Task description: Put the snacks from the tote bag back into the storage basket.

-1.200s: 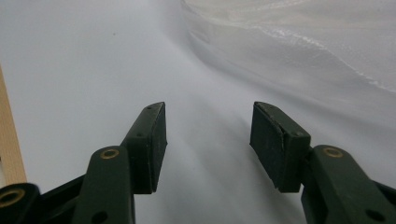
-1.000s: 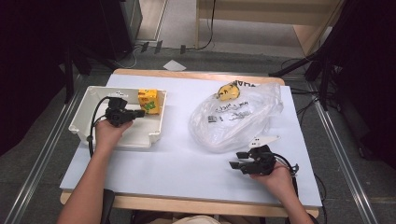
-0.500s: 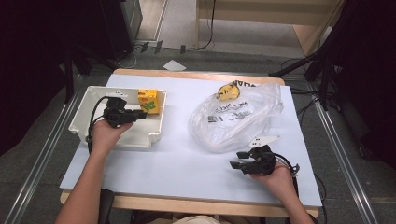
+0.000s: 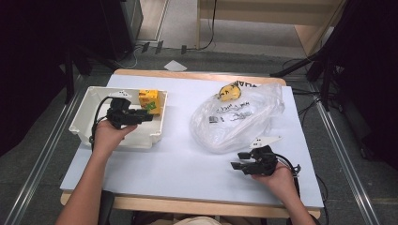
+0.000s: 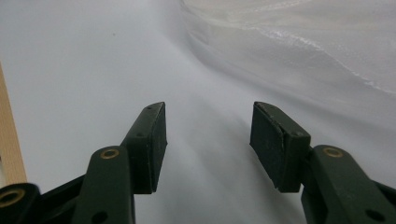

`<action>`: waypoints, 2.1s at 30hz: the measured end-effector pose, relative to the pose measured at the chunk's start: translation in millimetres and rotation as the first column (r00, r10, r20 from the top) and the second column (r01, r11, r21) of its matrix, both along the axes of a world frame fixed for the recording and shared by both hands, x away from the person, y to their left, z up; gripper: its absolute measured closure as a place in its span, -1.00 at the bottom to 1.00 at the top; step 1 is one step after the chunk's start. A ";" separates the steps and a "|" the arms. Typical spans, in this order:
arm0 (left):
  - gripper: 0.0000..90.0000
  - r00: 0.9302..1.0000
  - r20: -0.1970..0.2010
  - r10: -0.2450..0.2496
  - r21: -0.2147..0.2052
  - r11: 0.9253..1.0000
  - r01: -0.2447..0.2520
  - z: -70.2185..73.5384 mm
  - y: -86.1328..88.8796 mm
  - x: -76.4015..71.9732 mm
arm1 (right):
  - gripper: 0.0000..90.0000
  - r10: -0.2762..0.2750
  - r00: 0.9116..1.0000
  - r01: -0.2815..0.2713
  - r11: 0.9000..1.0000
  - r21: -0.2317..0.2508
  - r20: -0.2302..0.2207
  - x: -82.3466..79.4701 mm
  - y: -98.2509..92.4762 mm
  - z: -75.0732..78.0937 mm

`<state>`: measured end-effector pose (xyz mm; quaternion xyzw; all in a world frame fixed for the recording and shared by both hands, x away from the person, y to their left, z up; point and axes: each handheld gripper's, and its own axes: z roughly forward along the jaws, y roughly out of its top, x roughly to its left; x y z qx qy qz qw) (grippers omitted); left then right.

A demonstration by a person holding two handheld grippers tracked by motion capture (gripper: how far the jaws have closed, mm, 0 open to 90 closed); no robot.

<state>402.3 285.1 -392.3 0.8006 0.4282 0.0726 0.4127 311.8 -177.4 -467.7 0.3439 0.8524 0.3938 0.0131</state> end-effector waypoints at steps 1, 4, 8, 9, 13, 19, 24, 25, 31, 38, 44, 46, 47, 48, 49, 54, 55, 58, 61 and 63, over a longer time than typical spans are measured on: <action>0.25 1.000 0.005 -0.008 -0.005 1.000 0.008 2.2 -3.4 -1.7 | 0.04 0.000 1.000 0.000 1.000 0.002 0.000 0.3 0.3 0.1; 0.22 1.000 0.011 -0.017 -0.003 1.000 0.017 4.3 -7.2 -3.8 | 0.04 0.001 1.000 -0.001 1.000 0.002 -0.002 0.7 0.4 0.6; 0.19 0.999 0.007 -0.042 -0.011 0.999 0.043 7.5 -15.5 -7.0 | 0.04 0.002 1.000 -0.002 1.000 0.004 -0.001 1.5 1.0 1.1; 0.17 0.999 0.005 -0.048 -0.008 0.999 0.048 8.1 -17.6 -7.8 | 0.04 0.004 1.000 -0.004 1.000 0.004 -0.003 1.6 1.2 1.5; 0.16 0.997 0.011 -0.079 -0.001 0.997 0.079 10.1 -27.2 -11.4 | 0.04 0.010 1.000 -0.010 1.000 0.012 0.006 2.8 1.7 2.5; -0.02 0.993 0.011 -0.118 0.010 0.993 0.118 11.5 -42.1 -14.9 | 0.04 0.010 1.000 -0.010 1.000 0.014 0.001 3.5 2.2 2.6; -0.04 0.990 0.018 -0.143 0.019 0.990 0.143 13.0 -55.4 -19.1 | 0.04 0.012 1.000 -0.012 1.000 0.014 0.003 3.8 1.9 2.5; -0.04 0.990 0.018 -0.143 0.019 0.990 0.143 13.0 -55.4 -19.1 | 0.04 0.012 1.000 -0.012 1.000 0.014 0.003 3.8 1.9 2.5; -0.06 0.986 0.007 -0.169 0.023 0.985 0.169 11.5 -67.6 -22.0 | 0.04 0.012 1.000 -0.012 1.000 0.014 0.006 3.6 1.6 2.8; -0.08 0.979 0.000 -0.203 0.028 0.979 0.203 10.5 -83.6 -28.3 | 0.04 0.011 1.000 -0.011 1.000 0.018 0.008 3.4 1.6 3.3; -0.10 0.975 -0.007 -0.222 0.019 0.975 0.222 9.7 -99.6 -33.6 | 0.04 0.014 1.000 -0.014 1.000 0.020 0.009 3.1 1.8 3.5; -0.10 0.975 -0.005 -0.224 0.021 0.974 0.224 9.3 -101.7 -34.5 | 0.04 0.014 1.000 -0.014 1.000 0.020 0.009 3.0 1.8 3.5; -0.10 0.973 -0.005 -0.232 0.029 0.972 0.232 7.8 -106.9 -36.7 | 0.04 0.015 1.000 -0.015 1.000 0.020 0.010 2.9 1.9 3.5; -0.10 0.973 -0.005 -0.232 0.029 0.972 0.232 7.8 -106.9 -36.7 | 0.04 0.015 1.000 -0.015 1.000 0.020 0.010 2.9 1.9 3.5; -0.10 0.972 -0.005 -0.235 0.035 0.971 0.236 6.9 -109.3 -37.5 | 0.04 0.017 1.000 -0.018 1.000 0.020 0.010 2.8 2.3 3.5; -0.10 0.967 -0.001 -0.256 0.044 0.966 0.256 1.2 -121.0 -42.9 | 0.04 0.019 1.000 -0.020 1.000 0.019 0.015 2.7 2.8 3.4; -0.09 0.966 0.002 -0.258 0.046 0.965 0.258 -0.7 -123.9 -44.7 | 0.04 0.022 1.000 -0.023 1.000 0.018 0.015 2.6 3.1 3.3; -0.09 0.964 0.001 -0.267 0.041 0.963 0.267 -3.0 -127.3 -47.0 | 0.04 0.024 1.000 -0.025 1.000 0.019 0.018 2.7 3.5 3.0; -0.09 0.959 0.007 -0.285 0.047 0.958 0.284 -7.3 -132.5 -51.4 | 0.04 0.023 1.000 -0.024 1.000 0.019 0.018 2.5 3.3 3.2; -0.09 0.956 0.018 -0.292 0.050 0.956 0.291 -10.3 -135.0 -54.2 | 0.04 0.022 1.000 -0.022 1.000 0.019 0.014 2.1 3.0 3.7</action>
